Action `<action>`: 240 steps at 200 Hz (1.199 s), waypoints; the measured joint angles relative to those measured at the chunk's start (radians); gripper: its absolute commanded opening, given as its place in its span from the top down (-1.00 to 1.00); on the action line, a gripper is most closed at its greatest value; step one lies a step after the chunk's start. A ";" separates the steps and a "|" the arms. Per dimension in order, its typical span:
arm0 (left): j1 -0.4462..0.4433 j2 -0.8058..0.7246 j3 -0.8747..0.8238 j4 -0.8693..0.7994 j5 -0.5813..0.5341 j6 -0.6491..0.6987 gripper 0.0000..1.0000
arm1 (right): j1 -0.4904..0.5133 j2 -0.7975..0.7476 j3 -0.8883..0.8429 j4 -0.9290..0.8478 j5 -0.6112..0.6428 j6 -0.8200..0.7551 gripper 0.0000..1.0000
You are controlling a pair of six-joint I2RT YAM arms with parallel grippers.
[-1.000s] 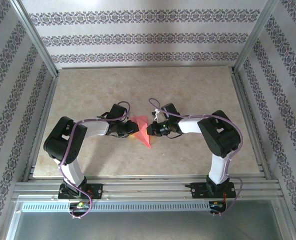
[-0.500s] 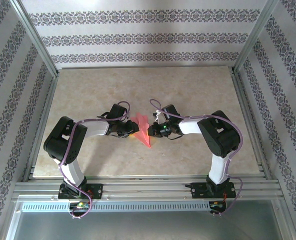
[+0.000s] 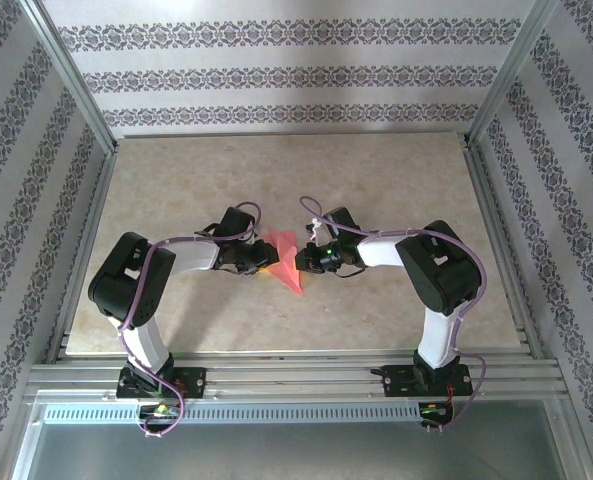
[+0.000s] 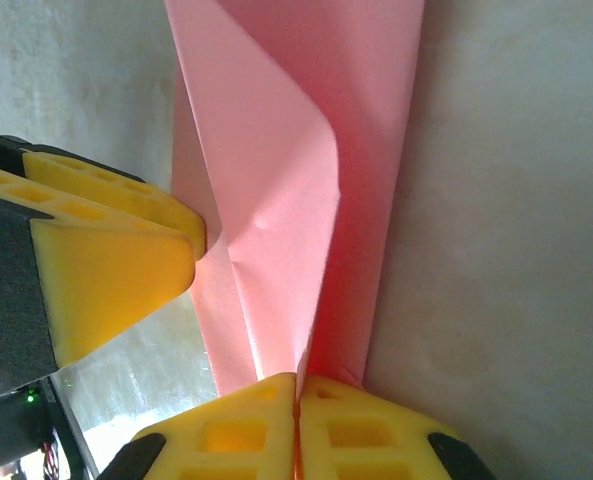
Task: Fold a paper plane with a square sheet of paper (pick it up from the middle)
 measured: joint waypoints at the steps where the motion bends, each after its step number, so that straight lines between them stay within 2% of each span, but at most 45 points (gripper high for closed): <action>1: 0.000 0.000 0.000 0.000 0.000 0.000 0.37 | 0.000 0.000 0.000 -0.001 0.000 0.000 0.82; 95: 0.000 -0.007 0.038 -0.037 0.023 0.018 0.36 | -0.006 0.022 0.024 -0.042 0.000 -0.010 0.82; 165: -0.001 -0.002 0.050 0.097 0.119 -0.035 0.51 | -0.007 0.037 0.051 -0.081 -0.014 -0.010 0.75; 240: -0.008 0.085 0.072 0.138 0.134 -0.060 0.57 | -0.013 0.041 0.055 -0.085 -0.027 -0.010 0.73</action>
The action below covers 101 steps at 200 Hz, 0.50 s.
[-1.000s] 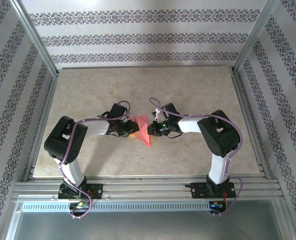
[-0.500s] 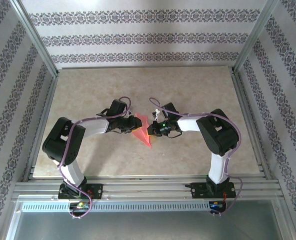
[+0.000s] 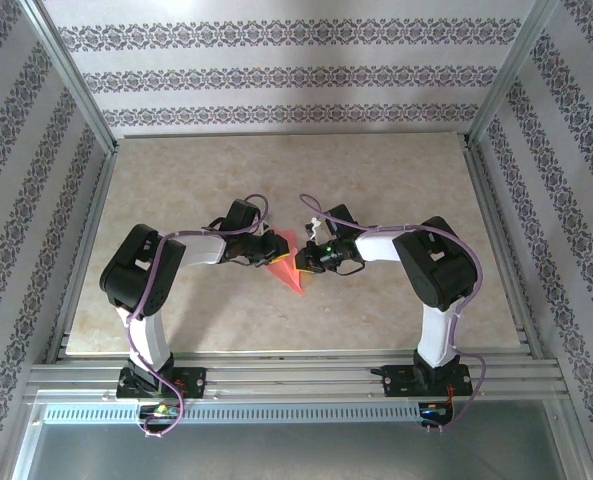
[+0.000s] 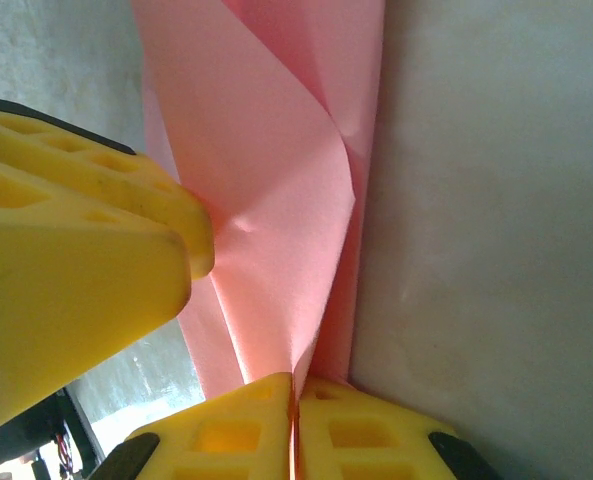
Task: Fold a paper plane with a square sheet of paper (pick it up from the middle)
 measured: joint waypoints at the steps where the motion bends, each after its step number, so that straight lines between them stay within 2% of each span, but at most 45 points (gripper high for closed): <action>1: 0.000 0.000 0.000 0.000 0.000 0.000 0.57 | 0.000 0.000 0.000 0.000 0.000 0.000 0.73; 101: 0.000 0.037 0.003 -0.003 -0.015 0.002 0.58 | 0.000 0.000 0.001 0.000 -0.003 0.001 0.69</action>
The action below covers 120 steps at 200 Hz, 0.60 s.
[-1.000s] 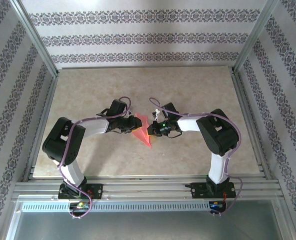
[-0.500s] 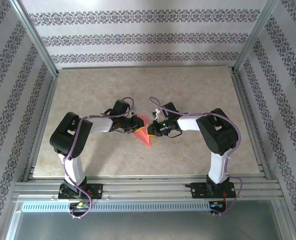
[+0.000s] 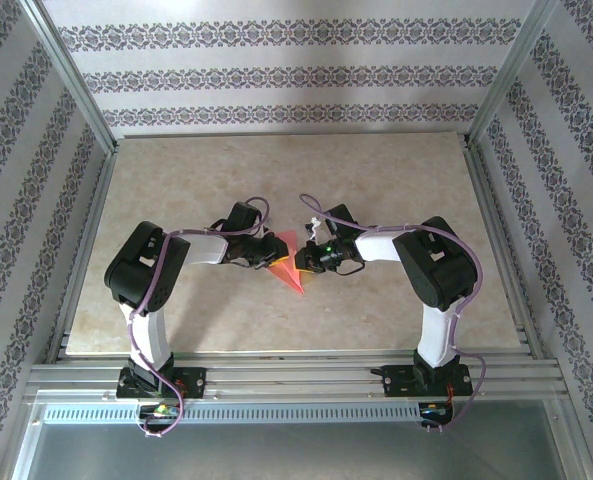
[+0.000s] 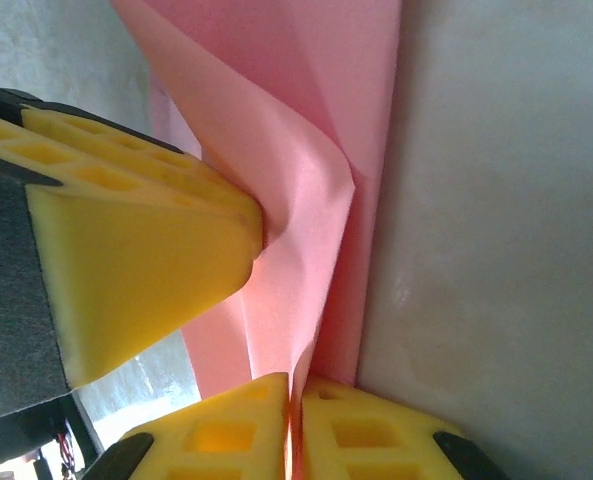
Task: Fold a paper plane with a square sheet of paper (pick it up from the middle)
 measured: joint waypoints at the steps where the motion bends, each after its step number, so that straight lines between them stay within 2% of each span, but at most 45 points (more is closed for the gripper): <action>1: 0.000 0.000 0.000 0.000 0.000 0.000 0.58 | 0.000 0.000 0.000 0.000 0.000 0.000 0.69; 65: 0.000 0.006 0.009 -0.005 0.000 0.009 0.58 | 0.000 0.000 0.000 0.000 -0.001 0.000 0.69; 120: 0.000 0.013 0.027 -0.042 -0.003 0.047 0.58 | -0.006 -0.031 -0.018 0.017 0.009 0.020 0.45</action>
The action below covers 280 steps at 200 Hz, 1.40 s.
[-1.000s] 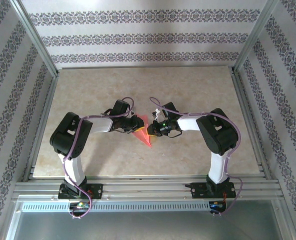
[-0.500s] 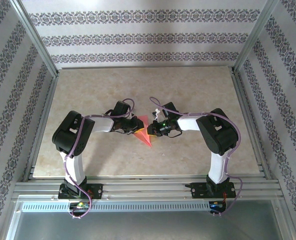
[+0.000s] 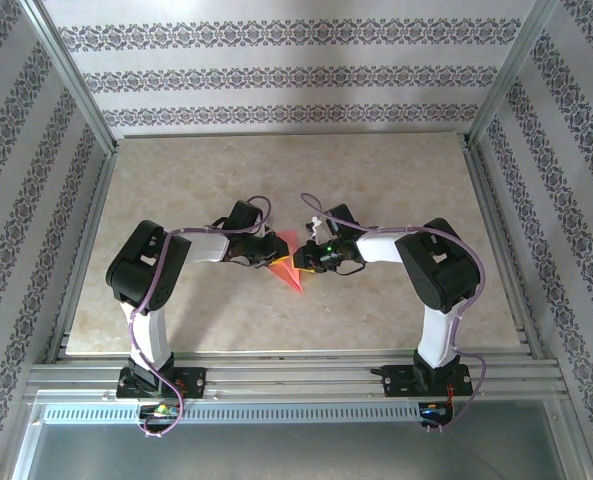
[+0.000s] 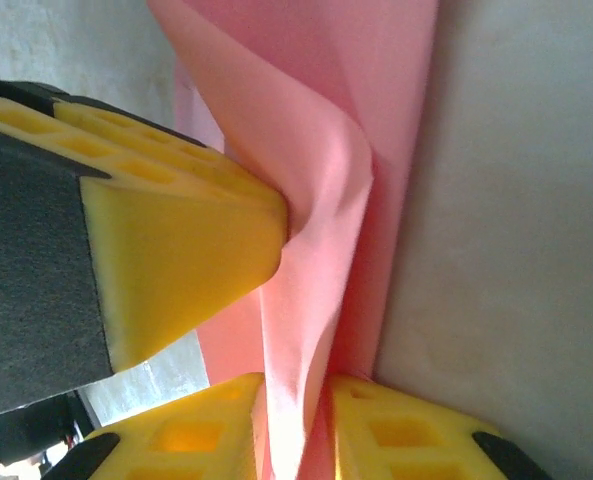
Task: Fold a paper plane with a square sheet of paper (pick it up from the middle)
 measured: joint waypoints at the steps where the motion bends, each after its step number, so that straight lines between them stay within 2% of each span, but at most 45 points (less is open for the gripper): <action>1: 0.000 0.000 0.000 0.000 0.000 0.001 0.58 | 0.000 -0.001 0.000 0.000 0.001 0.000 0.45; 67: 0.000 0.000 0.000 -0.001 0.000 0.012 0.58 | -0.034 -0.159 -0.089 0.013 0.055 0.029 0.36; 110: 0.000 0.000 0.000 -0.001 0.000 0.012 0.59 | 0.024 -0.249 -0.091 0.013 0.111 0.025 0.53; 158: 0.000 0.000 0.000 -0.001 -0.001 0.012 0.59 | 0.120 -0.239 -0.091 0.013 0.154 0.029 0.62; 213: 0.000 0.000 0.000 -0.002 -0.001 0.012 0.58 | 0.124 -0.133 -0.087 0.009 0.154 0.037 0.63; 280: 0.000 0.000 0.000 -0.003 -0.001 0.012 0.58 | 0.126 -0.101 -0.087 0.013 0.152 0.037 0.63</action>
